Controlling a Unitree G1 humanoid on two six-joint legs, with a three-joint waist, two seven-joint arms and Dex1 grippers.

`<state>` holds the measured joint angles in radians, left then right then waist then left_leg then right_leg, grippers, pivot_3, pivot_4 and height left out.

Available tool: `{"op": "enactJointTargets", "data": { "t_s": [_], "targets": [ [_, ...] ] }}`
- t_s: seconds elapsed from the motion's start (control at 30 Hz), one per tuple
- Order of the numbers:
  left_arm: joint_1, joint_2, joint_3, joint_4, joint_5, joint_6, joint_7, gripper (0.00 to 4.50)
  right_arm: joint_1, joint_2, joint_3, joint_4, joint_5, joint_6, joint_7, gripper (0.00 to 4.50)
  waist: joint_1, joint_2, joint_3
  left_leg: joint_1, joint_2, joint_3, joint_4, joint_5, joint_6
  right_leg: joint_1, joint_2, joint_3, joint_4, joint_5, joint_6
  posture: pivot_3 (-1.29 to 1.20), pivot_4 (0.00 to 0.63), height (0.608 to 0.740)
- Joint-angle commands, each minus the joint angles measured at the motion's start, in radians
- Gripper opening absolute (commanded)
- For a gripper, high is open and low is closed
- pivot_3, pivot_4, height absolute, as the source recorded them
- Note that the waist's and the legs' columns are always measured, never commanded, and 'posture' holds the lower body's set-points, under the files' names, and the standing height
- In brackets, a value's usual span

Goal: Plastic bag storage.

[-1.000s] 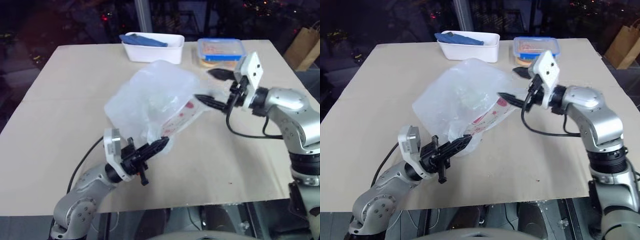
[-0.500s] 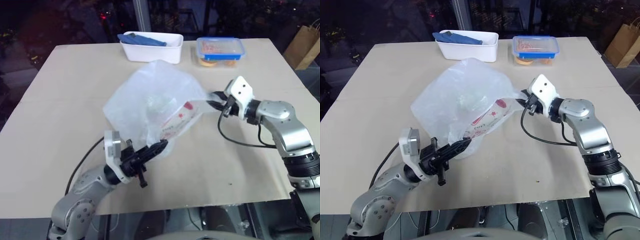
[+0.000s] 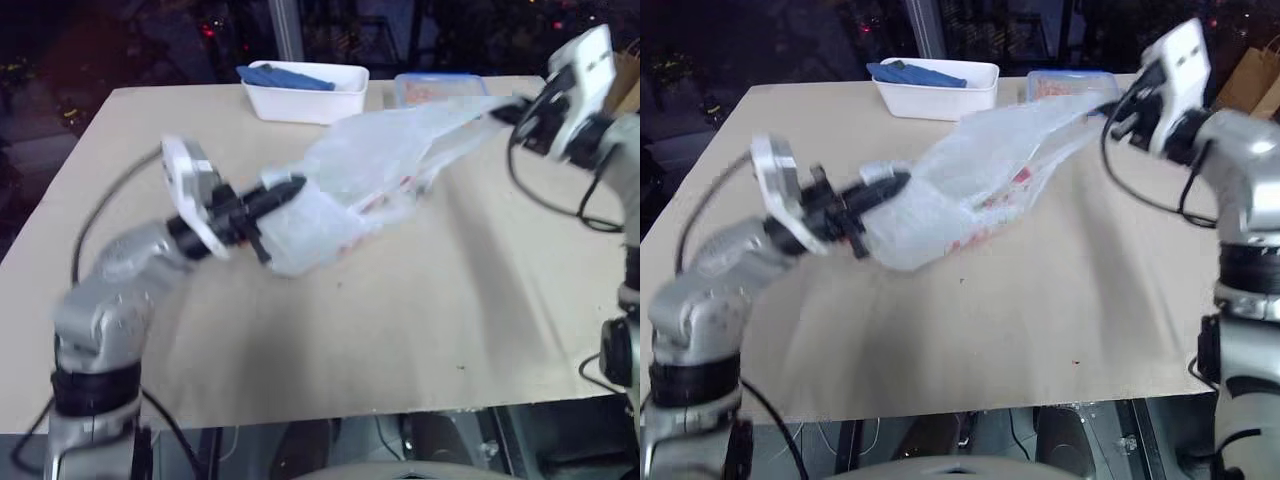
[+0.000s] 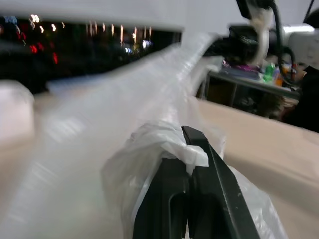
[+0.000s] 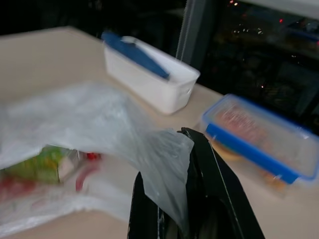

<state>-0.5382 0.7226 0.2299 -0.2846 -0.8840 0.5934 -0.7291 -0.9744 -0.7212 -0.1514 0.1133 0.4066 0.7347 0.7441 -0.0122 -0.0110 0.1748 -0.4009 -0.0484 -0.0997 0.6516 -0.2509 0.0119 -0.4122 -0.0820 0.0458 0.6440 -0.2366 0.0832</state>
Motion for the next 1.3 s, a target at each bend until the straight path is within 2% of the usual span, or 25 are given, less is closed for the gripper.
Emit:
{"op": "enactJointTargets", "data": {
  "t_s": [0.03,0.27,0.4,0.47,0.53,0.6,0.7,0.73,0.77,0.83,0.97,1.07,1.23,1.3],
  "targets": [
    [-0.209,0.096,0.016,0.183,0.060,-0.028,-0.104,0.00,-0.133,-0.061,-0.073,0.079,0.003,-0.008,-0.024,0.05,-0.004,-0.001,0.003,-0.001,0.000,0.000,-0.001,0.001,-0.001,-0.001,0.000,0.000,-0.001,0.000,0.000,0.00,0.150,0.740],
    [-0.458,0.105,-0.058,0.581,0.267,-0.231,-0.275,0.00,-0.203,-0.076,-0.060,0.159,-0.049,-0.026,-0.099,0.05,-0.027,-0.002,0.004,-0.002,-0.001,0.008,-0.005,0.001,-0.002,-0.005,-0.004,-0.001,-0.003,0.000,0.001,0.00,0.150,0.740],
    [-0.489,0.092,-0.086,0.713,0.340,-0.324,-0.366,0.00,-0.141,-0.102,-0.023,0.105,-0.054,0.016,-0.064,0.05,-0.033,-0.002,0.004,-0.016,-0.001,0.008,0.000,0.001,-0.002,-0.022,-0.004,-0.001,0.003,0.000,0.001,0.00,0.150,0.740],
    [-0.470,0.085,-0.089,0.731,0.355,-0.335,-0.403,0.00,-0.088,-0.128,-0.008,0.053,-0.024,0.072,-0.006,0.94,-0.033,-0.002,0.004,-0.016,-0.001,0.009,0.000,0.001,-0.002,-0.022,-0.004,-0.001,0.003,0.000,0.001,0.00,0.150,0.740],
    [-0.449,0.086,-0.088,0.738,0.370,-0.349,-0.429,0.54,-0.034,-0.154,-0.001,-0.020,0.016,0.118,0.053,1.92,-0.032,-0.002,0.004,-0.016,-0.001,0.010,0.000,0.001,-0.002,-0.022,-0.005,-0.001,0.003,0.000,0.001,0.00,0.150,0.740],
    [-0.417,0.101,-0.085,0.725,0.367,-0.335,-0.473,1.20,0.025,-0.191,-0.007,-0.096,0.070,0.154,0.132,2.81,-0.033,-0.002,0.004,-0.016,-0.002,0.010,0.001,0.001,-0.002,-0.022,-0.005,-0.001,0.004,0.000,0.001,0.00,0.150,0.740],
    [-0.391,0.115,-0.070,0.713,0.363,-0.316,-0.502,2.63,0.074,-0.231,-0.021,-0.165,0.131,0.188,0.204,4.27,-0.033,-0.002,0.004,-0.016,-0.001,0.010,0.002,0.001,-0.002,-0.023,-0.005,-0.001,0.007,0.000,0.001,0.00,0.150,0.740],
    [-0.377,0.124,-0.067,0.700,0.358,-0.305,-0.519,3.00,0.085,-0.243,-0.026,-0.176,0.148,0.196,0.223,4.48,-0.034,-0.002,0.004,-0.016,-0.001,0.010,0.002,0.001,-0.002,-0.023,-0.005,0.000,0.010,0.000,0.001,0.00,0.150,0.740],
    [-0.363,0.133,-0.064,0.688,0.351,-0.291,-0.534,3.56,0.098,-0.258,-0.028,-0.187,0.162,0.200,0.242,4.50,-0.034,-0.002,0.004,-0.016,-0.001,0.010,0.004,0.001,-0.002,-0.023,-0.005,0.000,0.011,0.000,0.001,0.00,0.150,0.740],
    [-0.341,0.153,-0.048,0.665,0.325,-0.240,-0.558,4.38,0.128,-0.291,-0.035,-0.211,0.196,0.203,0.298,4.50,-0.032,-0.002,0.004,-0.016,-0.001,0.010,0.006,0.001,-0.001,-0.023,-0.005,0.000,0.012,0.000,0.001,0.00,0.150,0.740],
    [-0.295,0.207,0.007,0.616,0.245,-0.094,-0.597,4.45,0.127,-0.288,-0.104,-0.206,0.308,0.230,0.349,4.50,-0.032,-0.001,0.005,-0.016,-0.001,0.010,0.014,-0.001,0.003,-0.022,-0.005,0.000,0.018,0.000,0.001,0.00,0.150,0.740],
    [-0.265,0.221,0.051,0.603,0.225,-0.042,-0.566,4.45,0.104,-0.248,-0.161,-0.172,0.367,0.226,0.321,4.50,-0.032,-0.001,0.005,-0.014,0.000,0.009,0.017,-0.002,0.003,-0.019,-0.004,0.000,0.020,0.000,0.002,0.00,0.150,0.740],
    [-0.131,0.242,0.102,0.564,0.261,-0.039,-0.504,4.45,0.071,-0.171,-0.251,-0.031,0.334,0.124,0.182,4.50,-0.030,-0.001,0.004,-0.012,0.001,0.008,0.017,-0.001,0.003,-0.019,-0.004,0.000,0.021,0.001,0.002,0.00,0.150,0.740],
    [-0.005,0.228,0.160,0.520,0.257,-0.035,-0.457,4.45,0.173,-0.154,-0.310,0.042,0.277,-0.015,0.165,4.50,-0.028,-0.004,0.002,-0.014,0.001,0.008,0.017,-0.001,0.002,-0.020,-0.004,0.000,0.020,0.001,0.002,0.00,0.150,0.740]
  ]
}}
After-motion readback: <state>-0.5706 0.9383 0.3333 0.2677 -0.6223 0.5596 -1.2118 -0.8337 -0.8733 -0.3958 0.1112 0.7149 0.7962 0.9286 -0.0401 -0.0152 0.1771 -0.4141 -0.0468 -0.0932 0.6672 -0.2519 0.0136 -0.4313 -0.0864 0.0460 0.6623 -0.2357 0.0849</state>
